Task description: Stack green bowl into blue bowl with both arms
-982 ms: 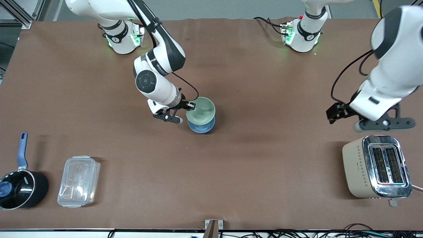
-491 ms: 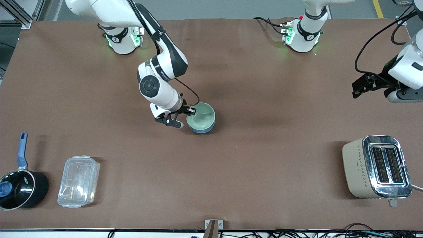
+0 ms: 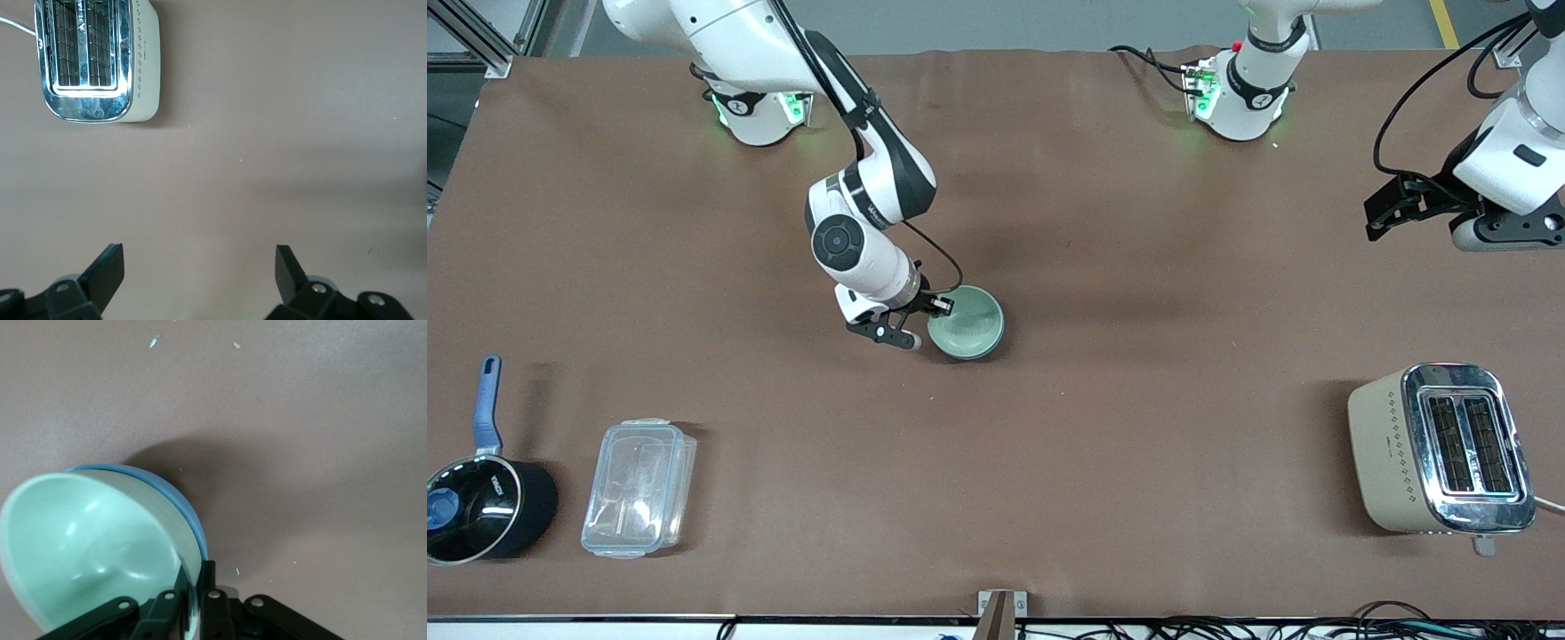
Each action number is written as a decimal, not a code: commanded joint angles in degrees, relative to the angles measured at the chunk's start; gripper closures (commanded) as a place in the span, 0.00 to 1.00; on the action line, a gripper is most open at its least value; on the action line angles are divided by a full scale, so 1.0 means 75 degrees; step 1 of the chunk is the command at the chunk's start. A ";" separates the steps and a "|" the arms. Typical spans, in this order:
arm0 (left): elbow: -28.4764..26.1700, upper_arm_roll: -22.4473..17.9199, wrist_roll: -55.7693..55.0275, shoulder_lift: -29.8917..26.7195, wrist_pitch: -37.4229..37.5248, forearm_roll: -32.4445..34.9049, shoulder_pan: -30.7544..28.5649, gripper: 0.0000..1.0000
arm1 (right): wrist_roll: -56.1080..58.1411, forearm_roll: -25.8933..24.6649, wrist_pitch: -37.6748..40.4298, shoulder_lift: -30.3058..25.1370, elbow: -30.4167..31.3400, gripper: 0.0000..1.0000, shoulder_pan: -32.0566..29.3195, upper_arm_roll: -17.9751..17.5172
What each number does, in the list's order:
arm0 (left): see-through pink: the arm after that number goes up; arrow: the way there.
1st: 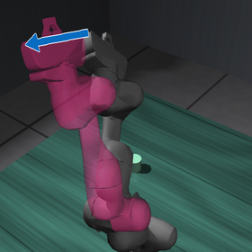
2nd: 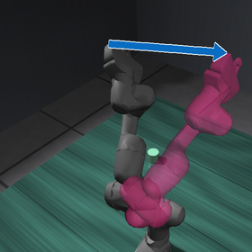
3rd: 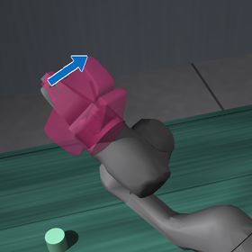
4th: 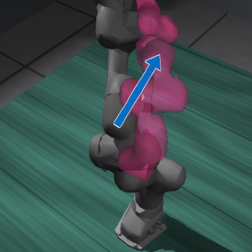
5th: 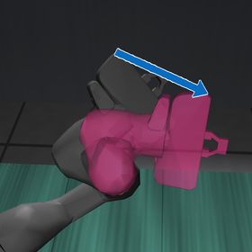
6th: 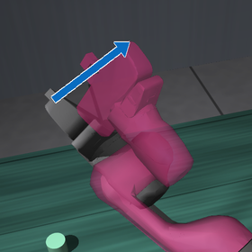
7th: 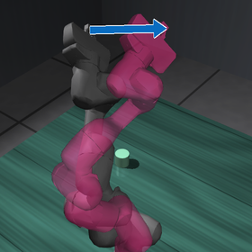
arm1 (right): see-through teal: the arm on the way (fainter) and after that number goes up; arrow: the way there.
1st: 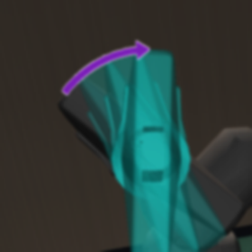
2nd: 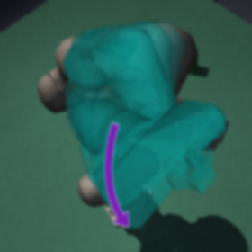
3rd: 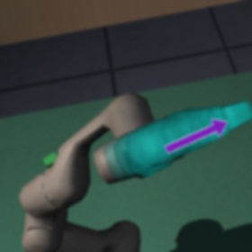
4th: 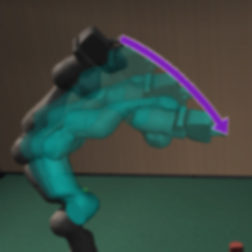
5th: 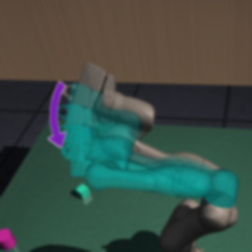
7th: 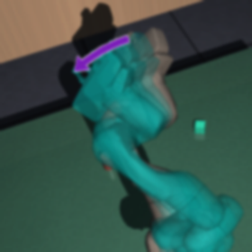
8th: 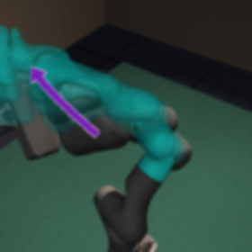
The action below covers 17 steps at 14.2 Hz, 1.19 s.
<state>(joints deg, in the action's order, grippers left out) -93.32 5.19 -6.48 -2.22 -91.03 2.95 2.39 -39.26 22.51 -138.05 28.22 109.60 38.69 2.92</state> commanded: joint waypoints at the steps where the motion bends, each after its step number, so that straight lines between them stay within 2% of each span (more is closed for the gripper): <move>1: -0.0095 -0.0023 0.0102 -0.0138 0.0020 -0.0100 0.0044 0.00 | -0.0318 0.0175 0.0078 -0.0176 0.0082 0.08 0.0091 0.0056; 2: -0.0119 -0.0012 0.0091 -0.0161 0.0032 -0.0112 0.0044 0.00 | -0.0611 0.0175 0.0265 -0.0281 -0.0034 0.00 0.0091 0.0068; 5: -0.0061 0.0035 0.0102 -0.0184 0.0032 -0.0124 0.0033 0.00 | -0.0579 0.0070 0.1843 -0.0971 -0.0538 0.00 -0.0165 0.0301; 8: -0.0061 0.0047 0.0114 -0.0173 0.0044 -0.0124 0.0056 0.00 | 0.1243 -0.0071 0.3437 -0.2107 -0.0552 0.00 -0.1030 0.0793; 10: -0.0061 0.0047 0.0114 -0.0173 0.0044 -0.0135 0.0044 0.00 | 0.2113 -0.0257 0.4108 -0.2553 -0.0528 0.00 -0.1780 0.0946; 13: -0.0061 0.0070 0.0114 -0.0173 0.0044 -0.0135 0.0044 0.00 | 0.3005 -0.1299 0.4357 -0.3070 -0.0528 0.00 -0.2918 0.0935; 17: -0.0072 0.0070 0.0102 -0.0173 0.0114 -0.0416 0.0044 0.00 | 0.4667 -0.1908 0.4357 -0.3421 -0.0586 0.00 -0.4231 0.0947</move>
<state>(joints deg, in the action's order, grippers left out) -93.33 5.64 -6.48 -2.46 -91.01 1.25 2.91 -9.11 11.07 -104.87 5.51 103.49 10.87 11.17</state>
